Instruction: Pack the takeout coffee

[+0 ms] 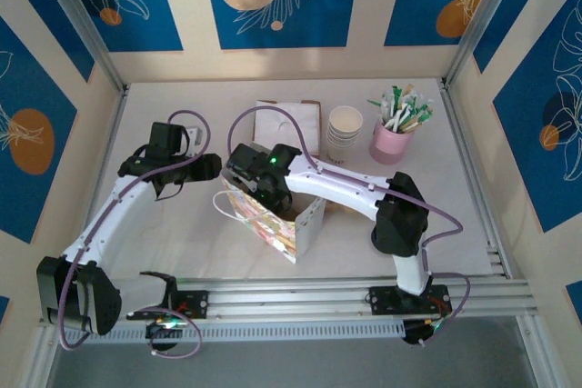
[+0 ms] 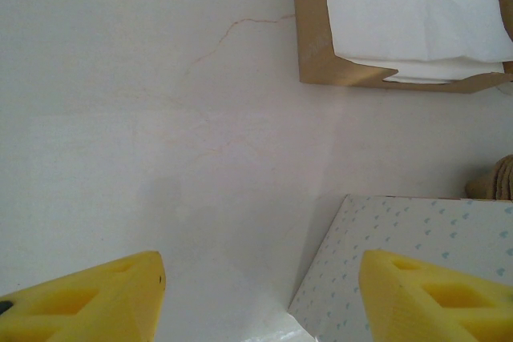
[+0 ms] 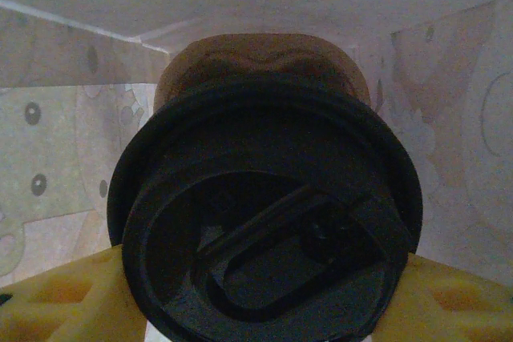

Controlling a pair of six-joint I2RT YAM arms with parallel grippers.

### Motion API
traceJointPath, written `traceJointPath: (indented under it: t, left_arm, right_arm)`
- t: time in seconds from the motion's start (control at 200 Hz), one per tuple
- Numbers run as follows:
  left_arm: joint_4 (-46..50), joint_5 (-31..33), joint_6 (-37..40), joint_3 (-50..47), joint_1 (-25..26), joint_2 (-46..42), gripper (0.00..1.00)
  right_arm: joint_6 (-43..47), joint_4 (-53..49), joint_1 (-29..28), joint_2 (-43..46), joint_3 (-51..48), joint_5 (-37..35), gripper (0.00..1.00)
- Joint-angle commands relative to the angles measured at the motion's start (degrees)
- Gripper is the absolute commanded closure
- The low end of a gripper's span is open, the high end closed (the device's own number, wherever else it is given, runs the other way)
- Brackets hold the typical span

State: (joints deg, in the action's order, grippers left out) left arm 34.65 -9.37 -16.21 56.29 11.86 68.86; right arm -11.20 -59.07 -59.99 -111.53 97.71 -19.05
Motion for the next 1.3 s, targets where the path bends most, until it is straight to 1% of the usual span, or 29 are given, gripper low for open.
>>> traceJointPath:
  t: [0.0, 0.14, 0.31, 0.57, 0.695, 0.845, 1.025, 1.141, 1.296]
  left_arm:
    - [-0.95, -0.04, -0.07, -0.79, -0.44, 0.40, 0.35]
    - [-0.99, -0.04, -0.08, -0.75, -0.51, 0.34, 0.35]
    - [-0.93, -0.04, -0.17, -0.75, -0.43, 0.33, 0.35]
    - [-0.90, 0.08, -0.14, -0.81, -0.50, 0.41, 0.35]
    - [-0.90, 0.05, -0.16, -0.66, -0.48, 0.44, 0.35]
    - [-0.90, 0.05, -0.15, -0.66, -0.46, 0.53, 0.35]
    - [-0.82, 0.05, -0.15, -0.59, -0.44, 0.57, 0.35]
    - [-0.82, 0.14, -0.14, -0.68, -0.48, 0.57, 0.35]
    - [-0.82, 0.10, -0.17, -0.58, -0.45, 0.64, 0.35]
  right_arm:
    - [-1.99, -6.45, -0.11, -8.09, -6.50, 3.63, 0.41]
    - [-1.87, -7.01, -0.25, -7.58, -5.03, 2.84, 0.41]
    - [-1.01, -8.57, -0.24, -6.61, 0.54, 0.88, 0.36]
    - [-0.49, -9.57, 0.40, -4.01, 8.59, -0.83, 0.23]
    - [-0.56, -9.40, 0.71, -2.77, 10.09, -0.82, 0.15]
    - [-0.66, -8.96, 0.86, -1.33, 10.74, -0.68, 0.07]
    - [-0.88, -10.37, 0.86, -0.95, 12.64, -0.95, 0.06]
    - [-1.01, -11.58, 0.85, -0.82, 13.88, -1.49, 0.00]
    - [-1.12, -11.99, 0.85, 0.09, 14.68, -1.24, 0.00]
